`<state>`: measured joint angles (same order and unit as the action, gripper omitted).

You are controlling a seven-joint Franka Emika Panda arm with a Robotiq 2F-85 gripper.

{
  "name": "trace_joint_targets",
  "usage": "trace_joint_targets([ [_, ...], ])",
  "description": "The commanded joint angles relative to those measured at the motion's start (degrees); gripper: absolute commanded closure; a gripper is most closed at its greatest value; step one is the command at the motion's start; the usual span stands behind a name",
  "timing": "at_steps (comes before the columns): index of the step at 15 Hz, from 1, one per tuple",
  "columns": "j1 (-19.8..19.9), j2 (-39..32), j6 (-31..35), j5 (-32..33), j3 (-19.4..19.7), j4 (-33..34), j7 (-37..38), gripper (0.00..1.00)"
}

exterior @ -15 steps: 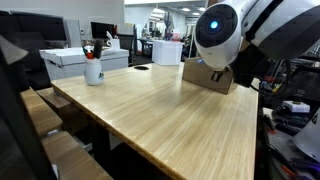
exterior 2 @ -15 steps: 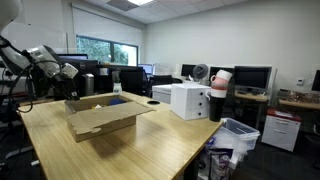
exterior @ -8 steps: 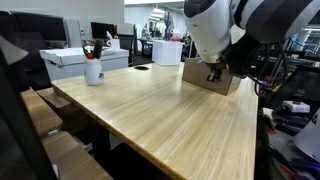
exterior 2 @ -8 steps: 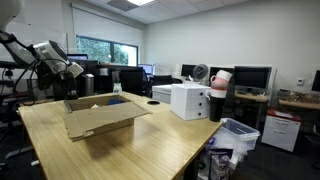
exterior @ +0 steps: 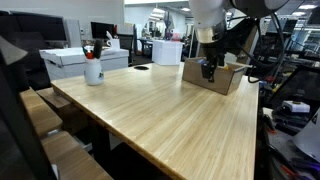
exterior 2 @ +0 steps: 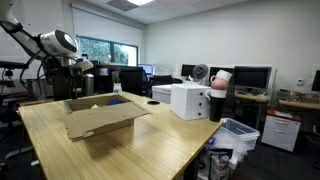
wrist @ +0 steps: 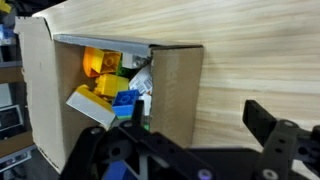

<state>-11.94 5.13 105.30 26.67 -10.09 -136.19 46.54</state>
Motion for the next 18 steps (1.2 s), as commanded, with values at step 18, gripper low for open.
trace_joint_targets([
  [18,9.52,15.25,11.49,-25.22,7.75,-13.15,-23.24,0.00],
])
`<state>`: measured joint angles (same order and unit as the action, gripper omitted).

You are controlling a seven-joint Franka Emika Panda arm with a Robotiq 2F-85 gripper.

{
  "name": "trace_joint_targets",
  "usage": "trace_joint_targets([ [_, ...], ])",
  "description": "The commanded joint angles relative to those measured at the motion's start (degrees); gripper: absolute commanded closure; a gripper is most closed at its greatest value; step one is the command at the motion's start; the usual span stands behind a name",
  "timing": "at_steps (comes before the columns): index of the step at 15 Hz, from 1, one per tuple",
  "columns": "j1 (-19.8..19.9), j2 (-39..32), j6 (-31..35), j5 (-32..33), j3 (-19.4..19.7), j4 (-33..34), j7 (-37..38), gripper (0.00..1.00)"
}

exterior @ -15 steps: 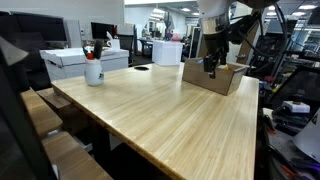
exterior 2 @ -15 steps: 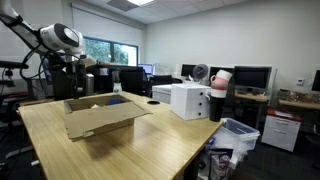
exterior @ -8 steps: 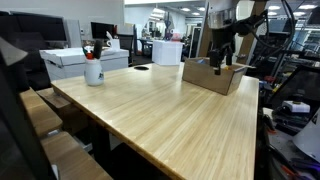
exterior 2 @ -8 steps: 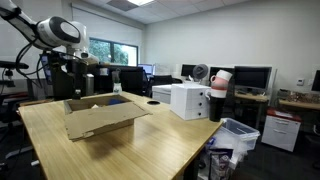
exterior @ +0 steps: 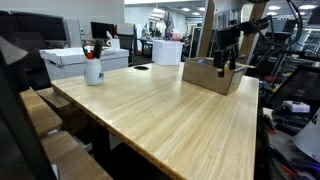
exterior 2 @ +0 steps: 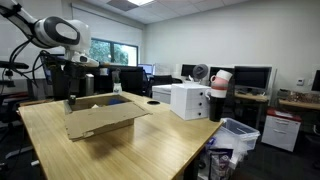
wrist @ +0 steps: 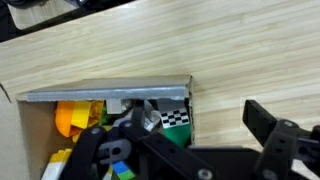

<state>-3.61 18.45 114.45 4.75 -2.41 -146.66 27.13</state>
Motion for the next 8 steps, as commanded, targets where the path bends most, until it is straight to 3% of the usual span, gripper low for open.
trace_joint_targets([
  [1,1.25,2.01,2.64,-4.11,0.24,-3.06,-4.43,0.00],
  [8,2.38,4.64,10.41,-5.33,0.53,-8.40,-5.20,0.00],
])
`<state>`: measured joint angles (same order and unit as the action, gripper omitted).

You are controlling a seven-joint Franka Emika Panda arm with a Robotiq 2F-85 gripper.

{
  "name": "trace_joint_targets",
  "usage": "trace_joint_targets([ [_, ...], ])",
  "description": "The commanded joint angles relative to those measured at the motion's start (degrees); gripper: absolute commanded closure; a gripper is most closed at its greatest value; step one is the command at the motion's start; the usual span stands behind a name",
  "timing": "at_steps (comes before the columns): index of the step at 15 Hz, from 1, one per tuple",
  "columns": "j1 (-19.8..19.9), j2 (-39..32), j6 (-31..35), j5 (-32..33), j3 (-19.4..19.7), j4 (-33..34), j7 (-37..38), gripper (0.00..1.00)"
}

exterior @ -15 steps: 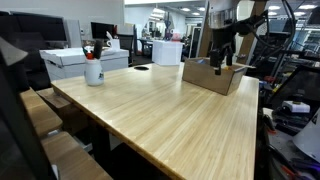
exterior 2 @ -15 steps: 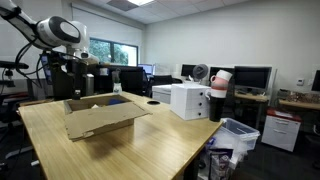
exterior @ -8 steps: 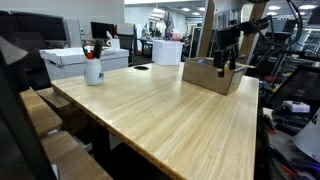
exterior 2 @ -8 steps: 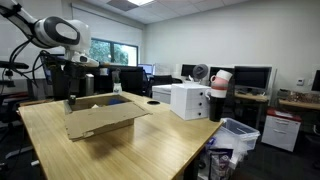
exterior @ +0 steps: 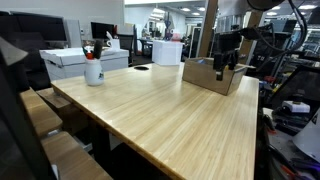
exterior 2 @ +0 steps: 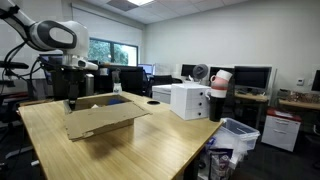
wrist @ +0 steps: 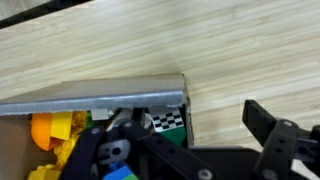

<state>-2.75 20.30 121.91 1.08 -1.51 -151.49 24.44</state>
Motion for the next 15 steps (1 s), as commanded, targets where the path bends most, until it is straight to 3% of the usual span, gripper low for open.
trace_joint_targets([
  [1,1.73,2.91,3.19,-1.38,-0.55,-3.95,-2.07,0.00],
  [2,1.97,3.00,3.54,-0.95,-0.86,-4.32,-1.46,0.00],
  [3,2.28,3.12,3.99,-0.11,-1.44,-4.65,-0.37,0.25],
  [5,2.90,3.35,4.53,1.59,-2.67,-5.11,1.47,0.30],
  [10,4.13,3.77,4.88,5.49,-6.04,-5.57,5.83,0.61],
  [15,5.28,3.58,2.56,15.37,-11.86,-5.09,17.65,0.88],
])
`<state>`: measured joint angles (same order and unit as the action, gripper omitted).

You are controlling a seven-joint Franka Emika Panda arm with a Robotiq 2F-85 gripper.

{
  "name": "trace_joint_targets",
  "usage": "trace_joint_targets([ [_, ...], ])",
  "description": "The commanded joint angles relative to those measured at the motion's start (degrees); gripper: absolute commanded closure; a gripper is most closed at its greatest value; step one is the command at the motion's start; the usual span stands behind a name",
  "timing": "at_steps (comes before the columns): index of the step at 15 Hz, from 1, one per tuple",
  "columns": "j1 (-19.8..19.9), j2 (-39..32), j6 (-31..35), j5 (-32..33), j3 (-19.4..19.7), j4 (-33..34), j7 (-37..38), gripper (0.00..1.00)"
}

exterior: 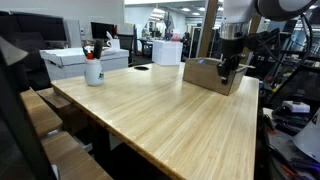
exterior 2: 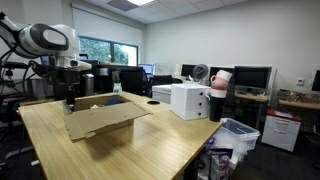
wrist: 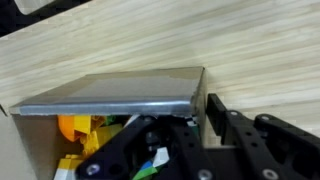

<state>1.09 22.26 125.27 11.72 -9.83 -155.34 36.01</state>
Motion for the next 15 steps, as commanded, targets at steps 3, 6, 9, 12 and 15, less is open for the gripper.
trace_joint_targets([
  [3,0.83,0.80,-4.17,10.48,-6.90,-0.54,13.67,0.95],
  [6,-0.11,-0.10,-7.20,13.22,-8.34,-0.17,18.12,0.93],
  [9,-1.06,-1.37,-10.50,15.66,-9.14,0.31,21.66,0.93],
  [12,-2.02,-3.21,-13.29,17.82,-9.98,0.90,23.87,0.93],
  [15,-3.80,-6.08,-16.44,20.73,-10.72,1.71,26.90,0.93],
])
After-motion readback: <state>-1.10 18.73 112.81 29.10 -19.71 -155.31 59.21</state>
